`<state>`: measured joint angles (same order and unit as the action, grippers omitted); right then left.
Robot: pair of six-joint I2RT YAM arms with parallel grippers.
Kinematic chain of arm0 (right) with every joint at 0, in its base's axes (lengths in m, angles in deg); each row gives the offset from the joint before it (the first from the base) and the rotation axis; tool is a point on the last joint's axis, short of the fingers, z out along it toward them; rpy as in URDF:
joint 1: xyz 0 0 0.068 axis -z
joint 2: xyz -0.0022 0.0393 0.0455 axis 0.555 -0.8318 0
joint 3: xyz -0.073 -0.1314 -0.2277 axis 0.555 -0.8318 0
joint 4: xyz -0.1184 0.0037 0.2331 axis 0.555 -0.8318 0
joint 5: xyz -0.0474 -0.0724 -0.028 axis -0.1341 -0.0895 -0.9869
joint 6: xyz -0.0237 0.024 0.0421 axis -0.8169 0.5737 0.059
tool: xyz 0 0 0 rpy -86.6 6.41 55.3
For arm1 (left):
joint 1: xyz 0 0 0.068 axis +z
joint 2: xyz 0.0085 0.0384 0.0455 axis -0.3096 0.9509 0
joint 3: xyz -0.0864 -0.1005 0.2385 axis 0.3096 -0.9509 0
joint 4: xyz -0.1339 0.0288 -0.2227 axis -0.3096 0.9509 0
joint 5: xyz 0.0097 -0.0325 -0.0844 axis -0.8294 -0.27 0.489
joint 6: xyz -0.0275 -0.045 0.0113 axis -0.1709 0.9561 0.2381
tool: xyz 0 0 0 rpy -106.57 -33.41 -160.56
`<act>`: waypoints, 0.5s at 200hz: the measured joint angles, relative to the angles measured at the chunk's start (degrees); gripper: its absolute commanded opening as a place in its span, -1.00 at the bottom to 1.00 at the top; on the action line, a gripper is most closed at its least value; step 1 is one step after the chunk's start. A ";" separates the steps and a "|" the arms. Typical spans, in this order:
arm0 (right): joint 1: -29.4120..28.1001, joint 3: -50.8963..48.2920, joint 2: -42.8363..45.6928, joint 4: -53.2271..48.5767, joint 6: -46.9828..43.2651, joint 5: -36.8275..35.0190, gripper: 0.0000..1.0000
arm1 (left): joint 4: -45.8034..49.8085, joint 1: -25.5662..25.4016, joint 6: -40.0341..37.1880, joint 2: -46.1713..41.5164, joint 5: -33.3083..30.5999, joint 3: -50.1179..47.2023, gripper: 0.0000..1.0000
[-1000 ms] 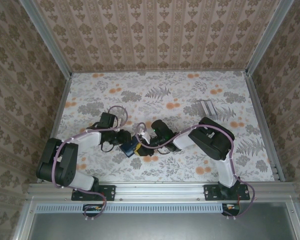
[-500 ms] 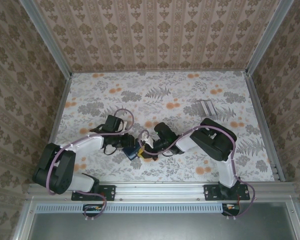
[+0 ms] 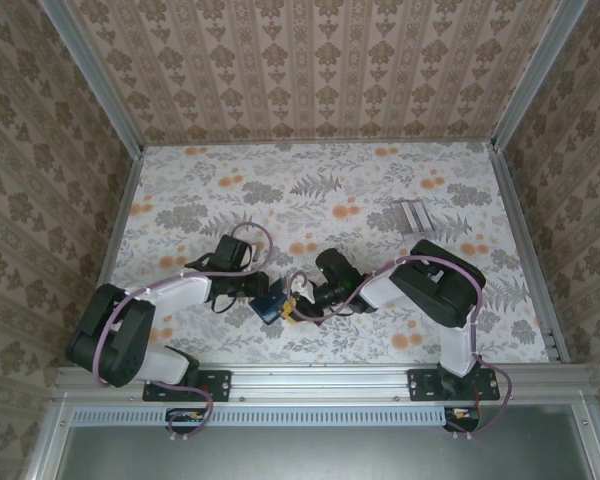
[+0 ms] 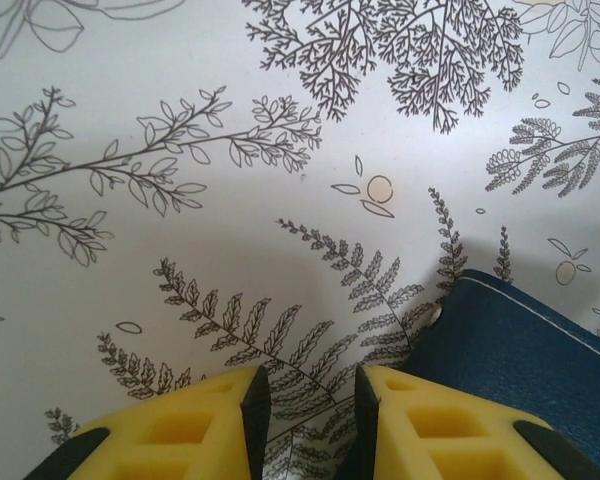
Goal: Put the credit cards into the card holder
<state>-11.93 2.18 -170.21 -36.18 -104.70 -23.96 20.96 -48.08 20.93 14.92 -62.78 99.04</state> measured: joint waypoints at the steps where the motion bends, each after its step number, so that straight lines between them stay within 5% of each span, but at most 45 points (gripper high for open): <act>1: 0.02 0.00 0.00 -0.02 0.02 0.00 -0.85 | -0.02 -0.02 0.00 0.00 -0.04 0.00 -0.36; 75: 0.94 -1.60 -0.11 2.93 2.10 0.48 -0.95 | -0.61 -2.86 3.65 -6.19 -0.85 -1.36 -0.08; 100: 1.03 -2.05 -0.22 4.90 1.99 0.87 -0.95 | 3.34 -2.67 5.60 -16.61 -0.35 -1.60 -0.34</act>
<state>-10.91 0.12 -170.43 -31.29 -102.71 -23.09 24.30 -50.74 26.52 -1.69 -63.13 97.45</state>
